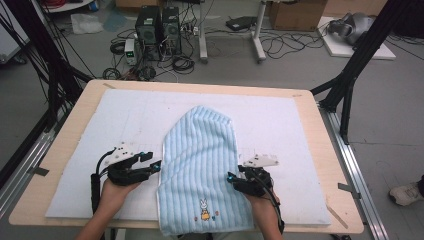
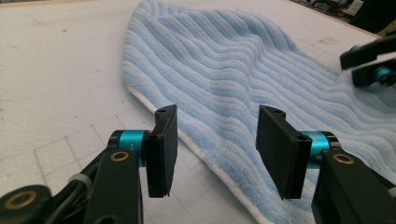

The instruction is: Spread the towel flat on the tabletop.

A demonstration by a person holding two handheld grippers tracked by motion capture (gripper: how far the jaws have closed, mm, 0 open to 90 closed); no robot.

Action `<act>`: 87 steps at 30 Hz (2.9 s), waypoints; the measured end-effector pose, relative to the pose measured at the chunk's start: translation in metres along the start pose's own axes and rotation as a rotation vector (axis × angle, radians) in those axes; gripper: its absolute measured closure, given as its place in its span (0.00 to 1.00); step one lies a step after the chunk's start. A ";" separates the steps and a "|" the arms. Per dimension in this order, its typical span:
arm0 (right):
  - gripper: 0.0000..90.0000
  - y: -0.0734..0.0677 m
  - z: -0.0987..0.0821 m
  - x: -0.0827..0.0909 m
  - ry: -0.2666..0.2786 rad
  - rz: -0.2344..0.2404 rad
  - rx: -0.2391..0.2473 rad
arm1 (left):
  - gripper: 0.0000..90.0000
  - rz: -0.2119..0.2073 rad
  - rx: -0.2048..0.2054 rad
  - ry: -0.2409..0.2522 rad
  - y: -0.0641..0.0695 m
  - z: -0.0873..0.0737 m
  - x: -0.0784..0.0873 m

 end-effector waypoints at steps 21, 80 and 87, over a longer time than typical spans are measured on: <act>0.88 -0.002 -0.021 0.039 -0.075 0.061 0.117 | 0.54 0.025 0.021 0.022 -0.014 0.001 0.010; 0.65 0.007 0.027 -0.031 -0.033 0.118 0.117 | 0.28 0.079 0.024 0.112 -0.032 0.024 0.001; 0.93 0.006 0.022 -0.027 -0.047 0.047 0.187 | 0.30 0.077 0.025 0.085 -0.035 0.021 -0.006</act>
Point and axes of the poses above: each handheld gripper's, and its own axes: x roughly backward along the jaws, z roughly out of its top, y roughly to its right, the point moved 4 cm from there along -x, roughly forward along the jaws, and after that the axes turned 9 degrees about -z, right-handed, at the moved point
